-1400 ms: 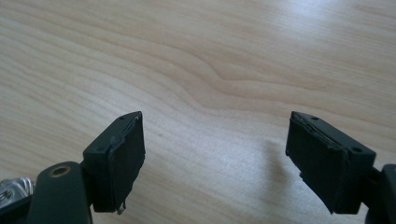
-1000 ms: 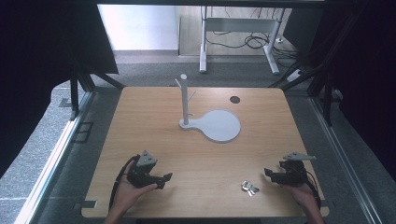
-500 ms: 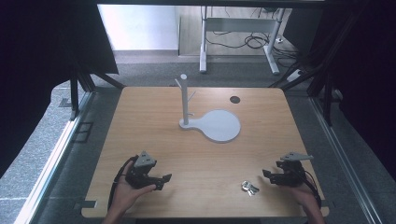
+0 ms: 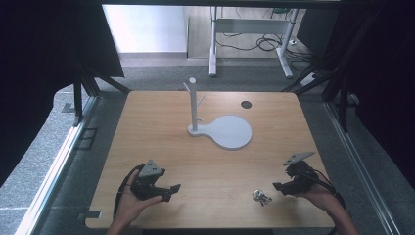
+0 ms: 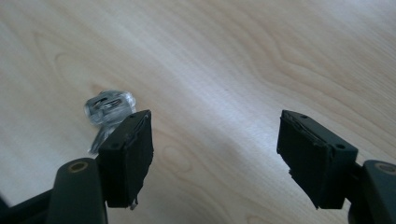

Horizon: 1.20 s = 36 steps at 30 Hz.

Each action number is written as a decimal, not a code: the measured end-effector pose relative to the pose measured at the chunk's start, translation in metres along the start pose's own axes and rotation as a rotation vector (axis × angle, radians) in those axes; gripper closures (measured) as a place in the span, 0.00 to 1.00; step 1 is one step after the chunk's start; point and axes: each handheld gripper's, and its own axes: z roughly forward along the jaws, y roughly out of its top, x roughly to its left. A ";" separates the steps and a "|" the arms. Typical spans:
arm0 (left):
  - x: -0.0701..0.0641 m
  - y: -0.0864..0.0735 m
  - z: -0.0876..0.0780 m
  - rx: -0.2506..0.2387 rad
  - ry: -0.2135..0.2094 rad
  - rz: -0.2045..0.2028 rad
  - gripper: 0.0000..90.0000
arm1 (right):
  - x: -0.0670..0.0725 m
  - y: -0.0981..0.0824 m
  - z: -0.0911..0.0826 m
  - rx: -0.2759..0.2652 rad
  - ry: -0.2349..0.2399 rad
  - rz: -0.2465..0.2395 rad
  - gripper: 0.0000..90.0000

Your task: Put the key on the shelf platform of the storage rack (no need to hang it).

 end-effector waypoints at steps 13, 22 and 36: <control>0.003 0.000 0.003 0.013 0.001 -0.007 0.23 | 0.023 0.021 0.016 0.155 0.066 -0.100 0.31; 0.002 0.000 0.004 0.016 0.005 -0.004 0.23 | 0.036 0.019 0.028 0.162 0.083 -0.137 0.33; 0.003 0.000 0.002 0.016 0.011 0.002 0.23 | 0.053 0.023 0.045 0.177 0.103 -0.161 0.35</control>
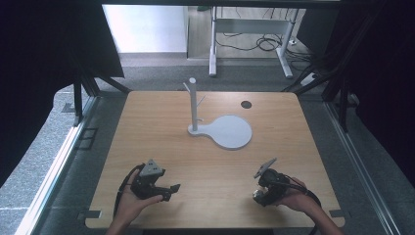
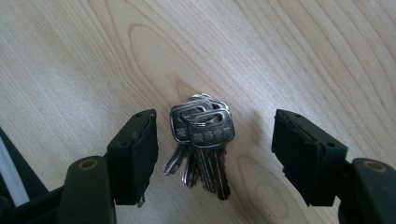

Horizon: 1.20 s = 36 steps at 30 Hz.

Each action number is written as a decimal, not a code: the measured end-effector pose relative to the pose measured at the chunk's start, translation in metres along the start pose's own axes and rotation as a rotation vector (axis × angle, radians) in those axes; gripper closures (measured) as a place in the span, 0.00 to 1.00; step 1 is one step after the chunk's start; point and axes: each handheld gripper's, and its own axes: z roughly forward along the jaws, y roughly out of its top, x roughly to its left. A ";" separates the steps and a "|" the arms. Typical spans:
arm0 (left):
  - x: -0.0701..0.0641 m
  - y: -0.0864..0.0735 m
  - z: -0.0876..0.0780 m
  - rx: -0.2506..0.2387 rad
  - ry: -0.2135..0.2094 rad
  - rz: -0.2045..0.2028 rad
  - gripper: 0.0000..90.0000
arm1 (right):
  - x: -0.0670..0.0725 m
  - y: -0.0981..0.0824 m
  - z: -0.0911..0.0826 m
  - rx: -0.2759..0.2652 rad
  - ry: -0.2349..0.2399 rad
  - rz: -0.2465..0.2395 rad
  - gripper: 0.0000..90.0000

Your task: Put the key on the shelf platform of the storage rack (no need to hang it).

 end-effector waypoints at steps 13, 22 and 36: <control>0.002 -0.001 0.000 0.000 0.001 -0.006 0.23 | 0.002 0.002 0.011 0.019 -0.004 0.001 0.41; 0.001 0.000 0.000 0.003 0.002 -0.002 0.23 | -0.001 0.002 0.009 0.037 -0.002 0.012 0.52; 0.001 0.000 0.000 0.001 0.004 -0.002 0.23 | -0.004 0.005 0.008 0.055 -0.003 0.031 0.68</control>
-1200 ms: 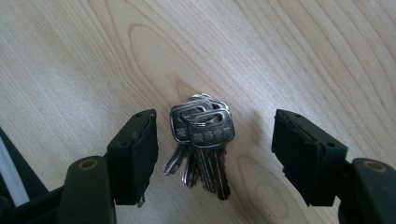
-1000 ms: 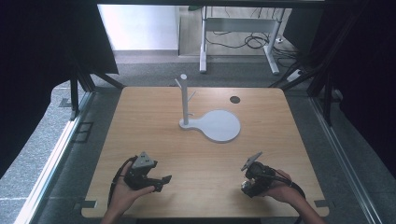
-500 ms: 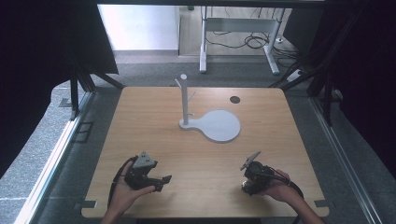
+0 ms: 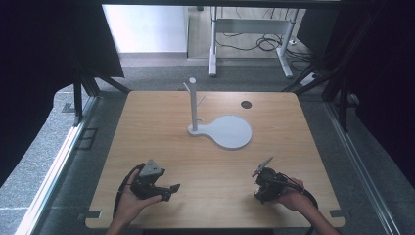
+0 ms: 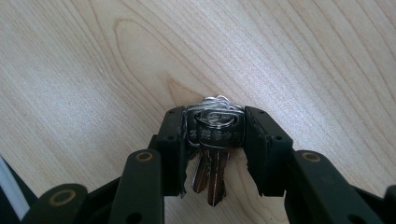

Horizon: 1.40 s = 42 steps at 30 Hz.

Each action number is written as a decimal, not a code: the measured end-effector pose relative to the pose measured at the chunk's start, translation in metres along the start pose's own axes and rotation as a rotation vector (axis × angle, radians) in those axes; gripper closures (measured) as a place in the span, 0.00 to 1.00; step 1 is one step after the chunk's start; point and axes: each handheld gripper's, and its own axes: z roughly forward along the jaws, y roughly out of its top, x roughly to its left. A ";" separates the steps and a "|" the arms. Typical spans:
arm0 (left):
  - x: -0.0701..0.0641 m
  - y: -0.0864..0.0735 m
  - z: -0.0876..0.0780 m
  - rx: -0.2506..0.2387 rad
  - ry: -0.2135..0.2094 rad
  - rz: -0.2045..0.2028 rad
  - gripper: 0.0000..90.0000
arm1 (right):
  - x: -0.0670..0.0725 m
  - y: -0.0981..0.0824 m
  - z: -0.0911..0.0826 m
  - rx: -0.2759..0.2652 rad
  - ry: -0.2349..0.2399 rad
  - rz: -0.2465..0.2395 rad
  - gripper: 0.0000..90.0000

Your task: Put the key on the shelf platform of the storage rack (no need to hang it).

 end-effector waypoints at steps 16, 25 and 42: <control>0.002 0.000 -0.002 -0.009 0.006 -0.010 0.23 | -0.005 0.002 -0.015 0.023 0.002 -0.020 0.69; 0.004 0.000 -0.003 -0.011 0.007 -0.009 0.23 | -0.006 0.006 -0.032 0.016 -0.013 -0.029 0.69; 0.004 0.000 -0.004 -0.012 0.007 -0.007 0.23 | -0.012 0.021 -0.066 -0.013 -0.037 -0.039 0.69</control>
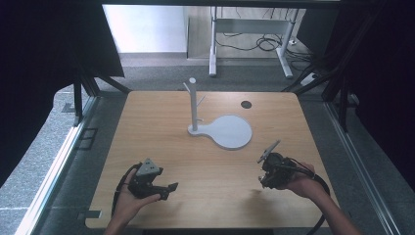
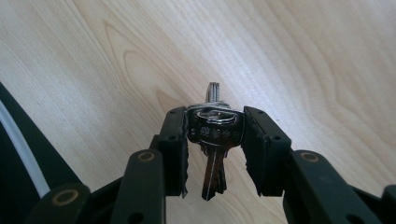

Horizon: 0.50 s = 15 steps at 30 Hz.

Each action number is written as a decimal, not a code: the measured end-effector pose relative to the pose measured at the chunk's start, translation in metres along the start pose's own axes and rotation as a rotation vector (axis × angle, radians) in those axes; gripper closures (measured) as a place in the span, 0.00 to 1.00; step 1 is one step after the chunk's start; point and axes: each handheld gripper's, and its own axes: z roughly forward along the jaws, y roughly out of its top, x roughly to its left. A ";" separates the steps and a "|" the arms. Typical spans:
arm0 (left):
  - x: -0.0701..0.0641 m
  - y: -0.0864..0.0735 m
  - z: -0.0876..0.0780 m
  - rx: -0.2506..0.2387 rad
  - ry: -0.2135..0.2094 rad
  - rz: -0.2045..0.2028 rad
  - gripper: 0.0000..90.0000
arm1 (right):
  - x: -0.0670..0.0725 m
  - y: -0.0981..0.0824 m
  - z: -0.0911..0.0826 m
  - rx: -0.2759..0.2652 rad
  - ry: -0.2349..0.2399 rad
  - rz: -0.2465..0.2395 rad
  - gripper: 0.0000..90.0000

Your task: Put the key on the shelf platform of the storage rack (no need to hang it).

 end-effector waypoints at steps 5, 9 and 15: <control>0.000 0.000 0.000 -0.001 0.000 0.001 0.23 | -0.005 0.005 -0.007 -0.008 0.002 0.000 0.69; 0.000 0.000 0.000 -0.001 -0.001 -0.001 0.23 | -0.011 0.010 -0.009 -0.011 0.007 0.006 0.69; 0.001 0.000 0.000 0.000 0.000 0.000 0.23 | -0.017 0.018 -0.009 -0.015 0.002 0.013 0.69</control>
